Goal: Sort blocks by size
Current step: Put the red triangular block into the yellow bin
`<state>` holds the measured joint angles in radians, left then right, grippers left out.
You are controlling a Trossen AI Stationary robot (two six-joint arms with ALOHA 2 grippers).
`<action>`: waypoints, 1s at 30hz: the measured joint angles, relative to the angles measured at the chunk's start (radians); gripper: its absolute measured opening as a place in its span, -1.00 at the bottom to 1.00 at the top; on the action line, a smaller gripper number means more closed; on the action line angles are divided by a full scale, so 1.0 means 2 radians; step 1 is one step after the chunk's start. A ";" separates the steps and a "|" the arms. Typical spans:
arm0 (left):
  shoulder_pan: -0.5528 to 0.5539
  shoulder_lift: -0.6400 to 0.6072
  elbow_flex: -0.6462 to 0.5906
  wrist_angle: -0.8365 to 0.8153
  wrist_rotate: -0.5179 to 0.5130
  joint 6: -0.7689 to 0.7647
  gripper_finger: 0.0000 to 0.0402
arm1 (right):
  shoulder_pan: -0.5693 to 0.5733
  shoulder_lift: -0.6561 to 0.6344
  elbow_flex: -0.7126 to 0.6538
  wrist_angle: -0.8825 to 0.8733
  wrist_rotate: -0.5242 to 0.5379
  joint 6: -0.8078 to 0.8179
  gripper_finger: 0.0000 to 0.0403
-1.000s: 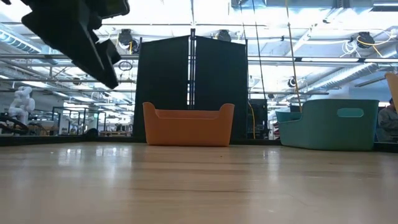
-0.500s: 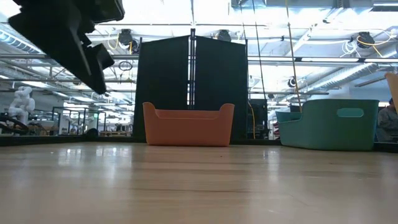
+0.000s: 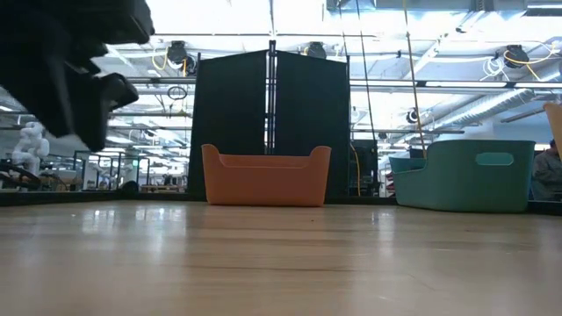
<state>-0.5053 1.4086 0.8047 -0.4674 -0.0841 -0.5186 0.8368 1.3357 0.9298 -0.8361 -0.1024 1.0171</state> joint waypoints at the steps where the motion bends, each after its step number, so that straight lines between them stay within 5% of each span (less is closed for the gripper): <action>1: -0.004 0.000 0.000 0.001 0.004 0.000 -0.03 | 0.000 -0.009 0.000 0.007 0.002 0.000 -0.06; 13: -0.083 0.000 0.000 0.022 0.011 -0.064 -0.03 | 0.000 -0.101 0.000 0.080 0.107 -0.064 -0.17; 22: -0.147 0.028 0.000 0.048 -0.065 -0.073 -0.03 | 0.000 -0.102 0.000 0.145 0.172 -0.143 -0.17; 30: -0.165 0.084 0.000 0.063 -0.067 -0.035 -0.03 | 0.000 -0.088 0.000 0.186 0.187 -0.180 -0.17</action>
<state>-0.8356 1.5760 0.8047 -0.3423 -0.2173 -0.5877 0.8368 1.1596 0.9298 -0.4634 0.2707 0.6576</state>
